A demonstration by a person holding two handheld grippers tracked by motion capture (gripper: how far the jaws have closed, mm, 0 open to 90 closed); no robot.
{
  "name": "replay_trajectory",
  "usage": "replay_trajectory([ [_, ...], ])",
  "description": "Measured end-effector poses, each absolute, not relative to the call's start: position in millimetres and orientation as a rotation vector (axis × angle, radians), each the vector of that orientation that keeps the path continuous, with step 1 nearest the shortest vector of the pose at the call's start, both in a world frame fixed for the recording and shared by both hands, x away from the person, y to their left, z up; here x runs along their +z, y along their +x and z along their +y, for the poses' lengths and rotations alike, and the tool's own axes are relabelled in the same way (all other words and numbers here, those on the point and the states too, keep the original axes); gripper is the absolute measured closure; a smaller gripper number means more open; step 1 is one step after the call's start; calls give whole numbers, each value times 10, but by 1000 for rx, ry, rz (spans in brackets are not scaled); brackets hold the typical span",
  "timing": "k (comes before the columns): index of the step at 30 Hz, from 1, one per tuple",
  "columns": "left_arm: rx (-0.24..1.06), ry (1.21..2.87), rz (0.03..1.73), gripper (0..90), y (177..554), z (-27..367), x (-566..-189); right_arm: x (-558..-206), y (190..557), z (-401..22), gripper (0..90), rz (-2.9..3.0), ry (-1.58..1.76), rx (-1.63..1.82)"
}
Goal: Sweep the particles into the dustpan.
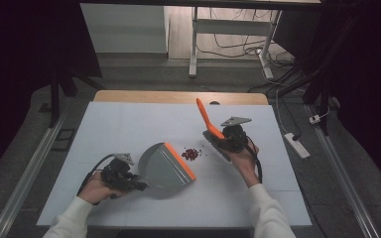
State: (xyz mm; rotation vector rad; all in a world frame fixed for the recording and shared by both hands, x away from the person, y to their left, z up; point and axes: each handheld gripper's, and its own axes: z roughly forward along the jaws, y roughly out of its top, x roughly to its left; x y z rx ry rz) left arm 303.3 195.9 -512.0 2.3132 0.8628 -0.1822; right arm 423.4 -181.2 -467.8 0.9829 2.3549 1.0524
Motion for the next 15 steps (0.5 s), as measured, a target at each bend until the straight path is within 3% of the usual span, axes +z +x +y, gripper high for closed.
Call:
replay_trajectory([
  [15,-201,2325,858,612,3049,1945,-5136,-4755,4313,-1747,701,2377,981,1008],
])
